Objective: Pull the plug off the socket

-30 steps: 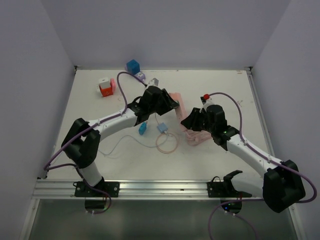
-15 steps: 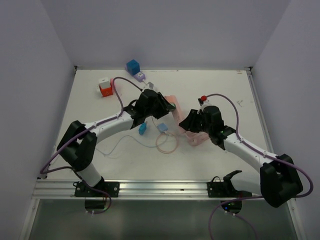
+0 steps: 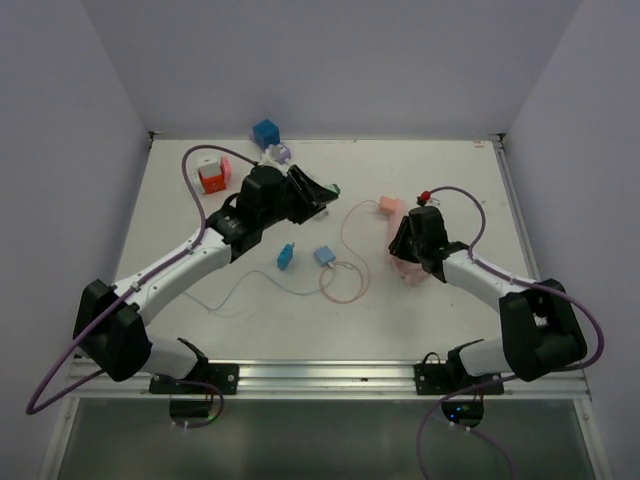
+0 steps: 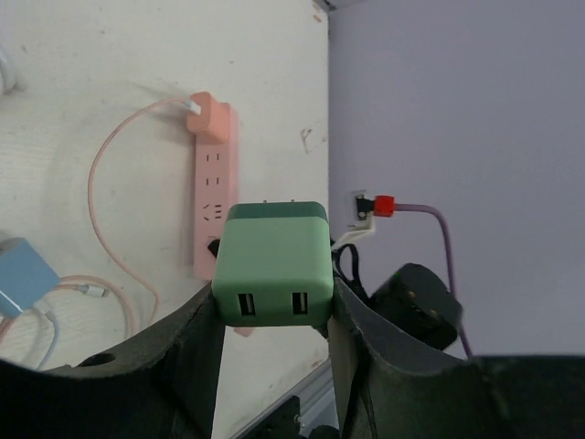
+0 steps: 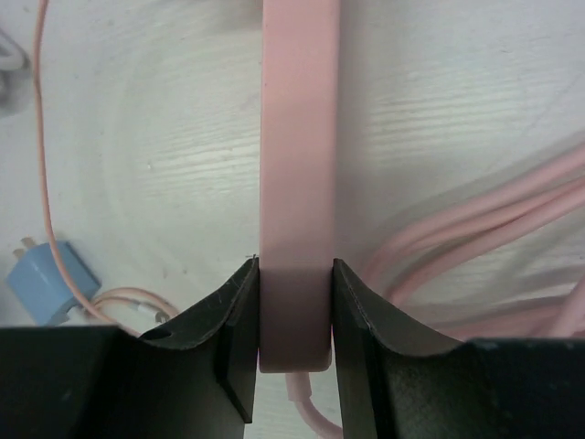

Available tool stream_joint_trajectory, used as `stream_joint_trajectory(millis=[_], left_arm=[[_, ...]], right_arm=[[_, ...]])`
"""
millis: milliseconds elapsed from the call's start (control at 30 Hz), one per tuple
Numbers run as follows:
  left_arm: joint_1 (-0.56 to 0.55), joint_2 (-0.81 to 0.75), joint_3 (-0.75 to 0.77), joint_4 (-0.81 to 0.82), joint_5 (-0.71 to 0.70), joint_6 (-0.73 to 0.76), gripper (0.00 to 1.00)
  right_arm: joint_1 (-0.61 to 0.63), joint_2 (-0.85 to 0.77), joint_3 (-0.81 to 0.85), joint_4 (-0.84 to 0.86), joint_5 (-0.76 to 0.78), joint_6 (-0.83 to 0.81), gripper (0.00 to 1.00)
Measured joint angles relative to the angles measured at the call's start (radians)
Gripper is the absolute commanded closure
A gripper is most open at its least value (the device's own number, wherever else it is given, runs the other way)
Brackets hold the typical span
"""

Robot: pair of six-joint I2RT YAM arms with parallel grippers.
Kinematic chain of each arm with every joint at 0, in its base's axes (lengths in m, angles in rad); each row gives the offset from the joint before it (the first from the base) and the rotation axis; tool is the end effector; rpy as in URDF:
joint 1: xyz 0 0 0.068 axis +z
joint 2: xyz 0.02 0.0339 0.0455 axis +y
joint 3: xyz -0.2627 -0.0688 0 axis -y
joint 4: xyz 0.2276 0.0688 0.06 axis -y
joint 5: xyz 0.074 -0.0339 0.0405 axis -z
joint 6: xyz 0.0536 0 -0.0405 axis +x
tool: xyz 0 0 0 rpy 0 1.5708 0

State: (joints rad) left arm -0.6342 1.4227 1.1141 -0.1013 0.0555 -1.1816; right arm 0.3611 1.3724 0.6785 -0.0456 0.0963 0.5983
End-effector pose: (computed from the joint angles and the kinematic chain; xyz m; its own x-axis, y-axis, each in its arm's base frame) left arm 0.2667 -0.1999 0.3105 -0.7071 -0.6267 -0.3276 -0.0570 0.5122 -0.8570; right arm 0.2597 0.0926 0.1858 -0.6816 0.3419 -0.6470 0.1194 0.9243 0.3626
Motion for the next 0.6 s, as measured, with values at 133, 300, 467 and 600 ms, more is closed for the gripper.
stream_joint_trajectory(millis=[133,300,467,600], left_arm=[[0.021,-0.057,0.003,0.011,0.018,-0.004,1.0],[0.047,-0.046,0.004,0.002,0.039,0.07,1.0],[0.087,-0.041,-0.032,0.006,0.072,0.211,0.98],[0.142,-0.026,-0.117,0.007,0.089,0.338,0.96]], right_arm=[[-0.024,0.008,0.001,-0.022,0.04,-0.005,1.0],[-0.024,-0.024,0.008,-0.021,-0.017,-0.031,1.0],[-0.024,-0.101,0.02,-0.022,-0.107,-0.077,1.0],[-0.024,-0.14,0.045,-0.022,-0.18,-0.114,1.0]])
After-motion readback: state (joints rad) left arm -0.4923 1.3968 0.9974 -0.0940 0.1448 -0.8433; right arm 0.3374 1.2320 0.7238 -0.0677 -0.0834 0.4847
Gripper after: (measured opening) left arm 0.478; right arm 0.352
